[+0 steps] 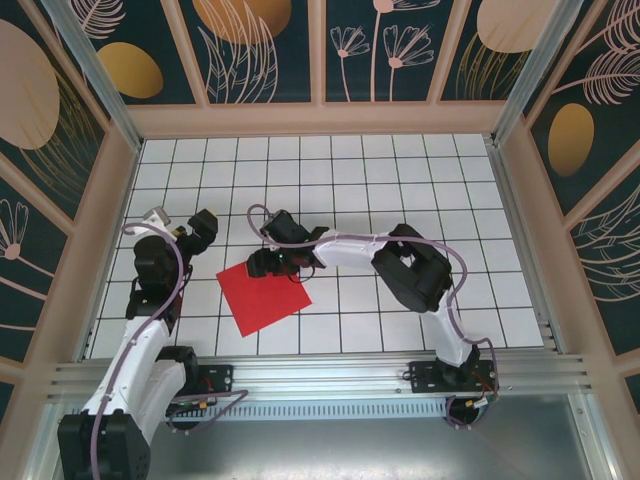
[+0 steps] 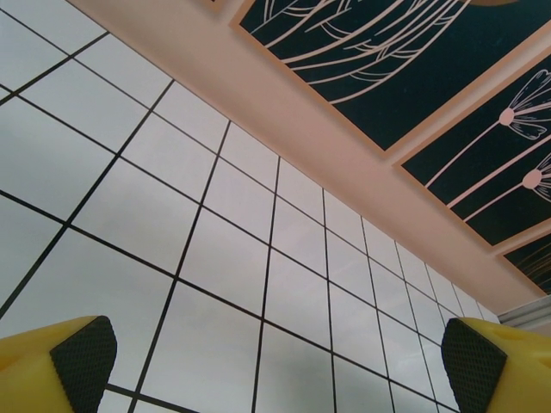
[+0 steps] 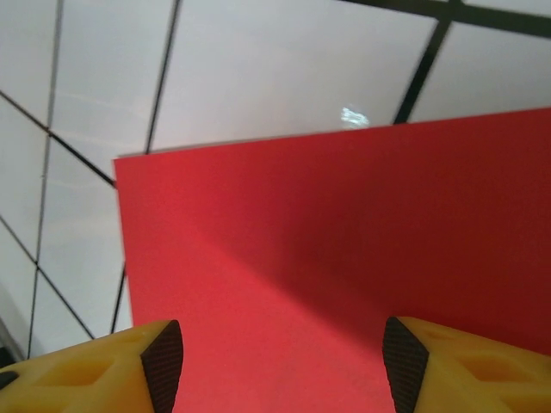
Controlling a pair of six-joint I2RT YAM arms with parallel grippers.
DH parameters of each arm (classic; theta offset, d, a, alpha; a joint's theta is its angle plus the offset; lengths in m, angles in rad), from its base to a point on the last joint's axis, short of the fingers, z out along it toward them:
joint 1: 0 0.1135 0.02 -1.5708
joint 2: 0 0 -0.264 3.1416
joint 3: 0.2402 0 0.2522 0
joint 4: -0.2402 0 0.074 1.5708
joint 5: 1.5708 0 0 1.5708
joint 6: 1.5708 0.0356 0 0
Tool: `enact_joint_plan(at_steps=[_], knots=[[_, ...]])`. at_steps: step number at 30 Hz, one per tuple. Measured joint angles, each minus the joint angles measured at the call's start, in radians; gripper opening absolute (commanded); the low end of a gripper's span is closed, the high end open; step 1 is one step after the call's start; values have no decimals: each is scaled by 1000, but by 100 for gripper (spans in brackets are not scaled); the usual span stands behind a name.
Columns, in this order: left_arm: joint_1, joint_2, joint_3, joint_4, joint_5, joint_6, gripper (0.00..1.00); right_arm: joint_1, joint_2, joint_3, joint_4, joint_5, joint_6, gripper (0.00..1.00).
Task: Fold a paper plane with a square sheet of paper (pick it up from the middle)
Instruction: Move the square sheet of paper to the center of the table.
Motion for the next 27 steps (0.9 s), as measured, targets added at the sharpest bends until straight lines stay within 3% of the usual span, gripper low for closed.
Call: enact_joint_plan(at_steps=[9,18,27], knots=[[0,-1,11,-85,27,12,99,-44,-26,-80,97,-34,41,64],[0,0,4,-82,189,3,99,-166,-177,-317,182,-14,48,63],[-14,102,-29,-48,330,-37,99,-310,-332,-452,66,111,25,64]])
